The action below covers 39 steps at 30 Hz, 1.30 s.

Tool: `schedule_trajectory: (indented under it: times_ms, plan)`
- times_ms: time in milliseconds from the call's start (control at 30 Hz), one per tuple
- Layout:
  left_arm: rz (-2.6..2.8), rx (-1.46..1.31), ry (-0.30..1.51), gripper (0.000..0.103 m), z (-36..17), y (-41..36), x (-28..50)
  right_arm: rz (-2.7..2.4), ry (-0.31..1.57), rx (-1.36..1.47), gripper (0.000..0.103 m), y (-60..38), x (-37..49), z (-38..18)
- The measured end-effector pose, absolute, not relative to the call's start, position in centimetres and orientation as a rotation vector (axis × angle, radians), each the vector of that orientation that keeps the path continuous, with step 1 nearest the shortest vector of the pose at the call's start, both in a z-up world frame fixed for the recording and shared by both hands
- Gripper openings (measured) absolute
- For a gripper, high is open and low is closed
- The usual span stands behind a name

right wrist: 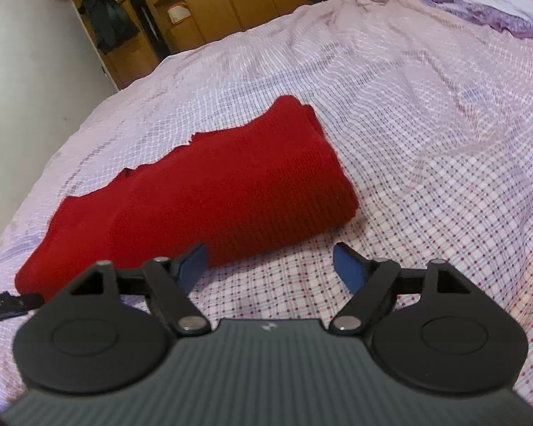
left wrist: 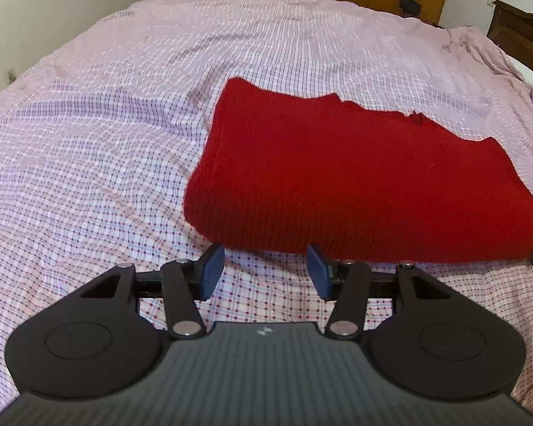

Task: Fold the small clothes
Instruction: 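Move the right gripper to the edge of the folded cardigan, then grasp the folded cardigan's edge with the right gripper and lift it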

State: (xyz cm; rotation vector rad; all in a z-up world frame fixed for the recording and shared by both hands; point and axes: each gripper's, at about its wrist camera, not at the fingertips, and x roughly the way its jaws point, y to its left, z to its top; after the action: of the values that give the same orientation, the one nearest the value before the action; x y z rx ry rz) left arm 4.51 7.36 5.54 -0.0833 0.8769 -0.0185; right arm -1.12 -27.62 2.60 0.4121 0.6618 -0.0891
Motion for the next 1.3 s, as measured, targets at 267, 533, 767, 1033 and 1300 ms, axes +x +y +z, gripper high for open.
schedule_trajectory:
  times_ms: [267,533,767,1033,1300]
  plan:
    - [-0.011,-0.109,0.908,0.057,4.0,7.8,4.8,-0.089,0.684,0.454,0.079,-28.0,-0.8,2.0]
    - [-0.003,-0.110,0.923,0.057,3.2,7.8,5.3,-0.102,0.660,0.685,0.080,-29.8,0.4,0.7]
    - [-0.003,-0.092,0.927,0.060,2.6,7.6,5.6,-0.118,0.620,0.766,0.083,-29.9,2.2,-0.1]
    - [-0.010,-0.080,0.922,0.063,2.2,7.8,5.8,-0.102,0.509,0.859,0.081,-30.9,2.7,-2.8]
    - [-0.006,-0.078,0.916,0.065,2.0,7.7,6.0,-0.135,0.463,0.912,0.084,-30.8,3.7,-2.5]
